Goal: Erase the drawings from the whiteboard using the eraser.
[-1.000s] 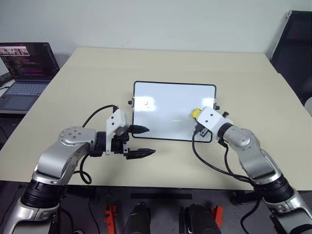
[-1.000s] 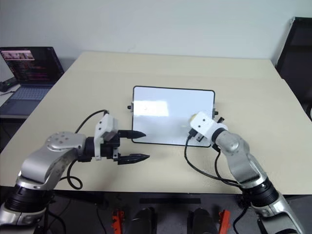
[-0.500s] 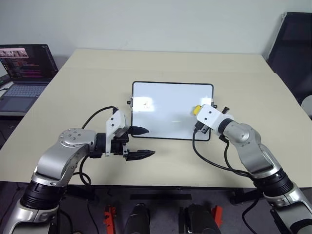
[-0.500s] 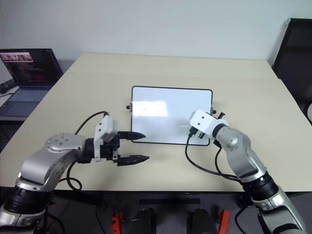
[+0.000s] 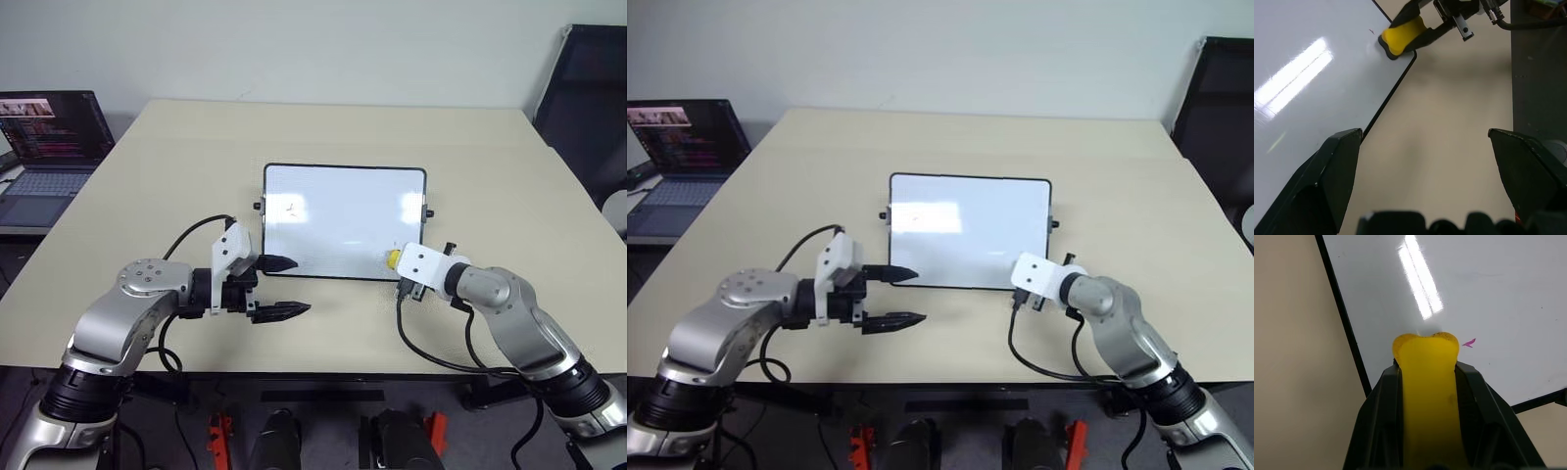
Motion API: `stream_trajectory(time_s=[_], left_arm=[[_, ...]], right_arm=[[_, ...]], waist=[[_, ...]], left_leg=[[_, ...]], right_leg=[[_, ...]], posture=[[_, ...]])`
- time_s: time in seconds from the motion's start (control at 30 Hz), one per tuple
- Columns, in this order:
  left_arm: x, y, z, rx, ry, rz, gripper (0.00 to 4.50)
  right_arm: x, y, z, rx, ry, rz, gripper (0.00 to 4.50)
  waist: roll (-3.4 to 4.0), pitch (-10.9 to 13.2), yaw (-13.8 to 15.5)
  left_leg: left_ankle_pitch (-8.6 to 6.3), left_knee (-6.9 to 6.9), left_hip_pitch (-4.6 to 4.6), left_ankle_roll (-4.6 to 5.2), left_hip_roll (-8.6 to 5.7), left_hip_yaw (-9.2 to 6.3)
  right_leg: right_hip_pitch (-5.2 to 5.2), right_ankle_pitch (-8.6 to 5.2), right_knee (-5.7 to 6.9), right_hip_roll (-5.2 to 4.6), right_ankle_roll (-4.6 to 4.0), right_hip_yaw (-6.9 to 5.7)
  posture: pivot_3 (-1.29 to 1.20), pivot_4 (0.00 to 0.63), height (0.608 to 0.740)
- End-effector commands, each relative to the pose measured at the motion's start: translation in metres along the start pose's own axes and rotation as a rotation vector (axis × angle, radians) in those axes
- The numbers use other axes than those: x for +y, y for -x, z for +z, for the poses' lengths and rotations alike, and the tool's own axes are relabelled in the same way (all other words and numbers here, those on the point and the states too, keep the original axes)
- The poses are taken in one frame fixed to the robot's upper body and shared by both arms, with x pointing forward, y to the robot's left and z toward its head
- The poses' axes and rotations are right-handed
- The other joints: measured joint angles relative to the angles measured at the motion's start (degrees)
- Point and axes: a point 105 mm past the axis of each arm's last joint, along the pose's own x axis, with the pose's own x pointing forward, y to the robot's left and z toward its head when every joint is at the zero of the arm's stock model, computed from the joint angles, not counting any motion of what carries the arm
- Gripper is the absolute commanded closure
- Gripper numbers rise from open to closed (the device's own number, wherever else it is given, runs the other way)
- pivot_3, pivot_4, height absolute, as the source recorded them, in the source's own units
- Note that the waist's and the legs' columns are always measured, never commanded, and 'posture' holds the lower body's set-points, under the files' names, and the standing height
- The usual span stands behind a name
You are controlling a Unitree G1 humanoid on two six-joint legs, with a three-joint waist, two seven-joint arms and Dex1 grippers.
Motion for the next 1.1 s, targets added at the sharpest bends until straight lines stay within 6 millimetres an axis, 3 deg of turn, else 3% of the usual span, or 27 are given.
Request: stream_trajectory(time_s=[0.03,0.1,0.27,0.47,0.53,0.73,0.87,1.1], left_arm=[[-0.001,0.005,0.011,-0.024,-0.043,0.009,0.0],[-0.001,0.006,0.009,-0.023,-0.039,0.01,0.0],[-0.001,0.006,0.008,-0.024,-0.036,0.015,0.0],[0.0,0.006,0.009,-0.024,-0.035,0.02,0.0],[0.0,0.006,0.009,-0.024,-0.035,0.021,0.0],[0.001,0.005,0.01,-0.029,-0.035,0.022,0.0],[0.001,0.005,0.009,-0.029,-0.032,0.025,0.0],[0.002,0.008,0.015,-0.046,-0.042,0.053,0.0]], right_arm=[[-0.042,0.003,-0.005,0.031,0.006,-0.207,3.42],[-0.041,0.003,-0.005,0.028,0.004,-0.204,3.42],[-0.007,0.004,-0.019,0.08,-0.009,-0.015,3.42],[0.014,0.011,-0.024,0.089,0.005,0.108,3.43],[0.013,0.011,-0.023,0.085,0.016,0.101,3.43],[-0.042,0.005,-0.007,0.023,0.022,-0.217,3.43],[-0.047,0.005,-0.013,0.045,0.013,-0.239,3.43],[0.007,0.011,-0.026,0.07,-0.105,0.058,3.43]], waist=[[0.0,0.0,0.06],[0.0,0.0,0.26],[0.0,0.0,0.32],[-0.02,-0.01,0.33],[-0.02,-0.01,0.31],[-0.03,0.01,-0.06],[-0.03,0.01,0.27],[-0.06,-0.01,0.35]], left_leg=[[0.0,0.0,0.0,0.0,0.0,0.0],[0.01,0.0,-0.01,0.0,0.0,0.0],[0.0,-0.02,-0.04,0.0,0.0,0.0],[0.0,-0.02,-0.03,0.0,0.0,0.0],[0.0,-0.01,-0.02,0.0,0.0,0.0],[0.01,-0.01,-0.02,-0.01,0.01,0.01],[0.01,-0.01,-0.03,-0.01,0.01,0.01],[0.0,-0.03,-0.05,-0.01,0.01,0.0]], right_leg=[[0.0,0.01,0.0,0.0,0.01,0.0],[0.0,0.02,0.0,0.0,0.01,-0.01],[0.02,0.01,-0.05,0.01,0.01,-0.02],[0.02,0.0,-0.04,0.0,0.01,-0.02],[0.02,0.0,-0.04,-0.01,0.01,-0.02],[-0.01,0.02,-0.01,-0.01,0.01,-0.01],[-0.01,0.02,-0.02,-0.01,0.0,-0.01],[0.02,0.0,-0.07,-0.01,0.0,-0.04]], posture=[[0.0,0.15,0.74],[0.0,0.15,0.74],[0.0,0.15,0.74],[0.0,0.15,0.74],[0.0,0.15,0.74],[0.0,0.15,0.74],[0.0,0.15,0.74],[0.0,0.15,0.74]])
